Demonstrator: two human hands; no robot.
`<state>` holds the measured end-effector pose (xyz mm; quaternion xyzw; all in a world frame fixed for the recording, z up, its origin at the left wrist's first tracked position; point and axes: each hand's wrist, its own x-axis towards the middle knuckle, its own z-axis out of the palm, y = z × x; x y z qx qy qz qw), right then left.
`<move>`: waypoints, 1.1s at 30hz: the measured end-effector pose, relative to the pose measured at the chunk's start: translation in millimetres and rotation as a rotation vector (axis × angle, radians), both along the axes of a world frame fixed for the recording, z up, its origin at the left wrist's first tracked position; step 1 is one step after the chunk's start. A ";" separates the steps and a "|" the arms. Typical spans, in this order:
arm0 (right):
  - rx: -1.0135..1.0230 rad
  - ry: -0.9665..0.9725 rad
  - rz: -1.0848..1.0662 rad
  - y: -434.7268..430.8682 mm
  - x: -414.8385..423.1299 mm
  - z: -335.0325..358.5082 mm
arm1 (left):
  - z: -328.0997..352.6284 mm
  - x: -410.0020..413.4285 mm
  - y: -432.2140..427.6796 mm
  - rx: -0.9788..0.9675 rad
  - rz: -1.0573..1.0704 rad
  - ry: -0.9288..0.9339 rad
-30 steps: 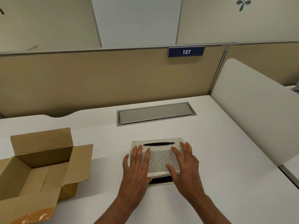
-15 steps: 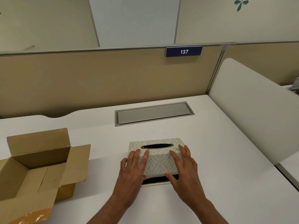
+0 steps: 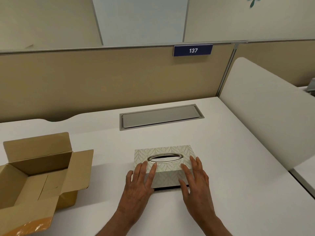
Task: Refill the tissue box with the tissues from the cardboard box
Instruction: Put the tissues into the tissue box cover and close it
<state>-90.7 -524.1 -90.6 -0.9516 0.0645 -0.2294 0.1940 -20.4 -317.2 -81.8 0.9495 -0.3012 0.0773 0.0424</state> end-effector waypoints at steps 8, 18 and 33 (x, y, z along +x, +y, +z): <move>-0.183 0.004 -0.002 1.4 -4.6 -10.8 | -3.8 -5.3 -6.5 0.000 -0.011 -0.076; -0.247 0.016 0.064 -2.3 -5.4 -27.5 | -15.2 -7.7 -12.7 -0.089 0.028 0.023; -0.197 0.139 0.096 1.3 -8.9 -16.9 | -13.9 -16.3 -18.3 -0.140 0.143 0.121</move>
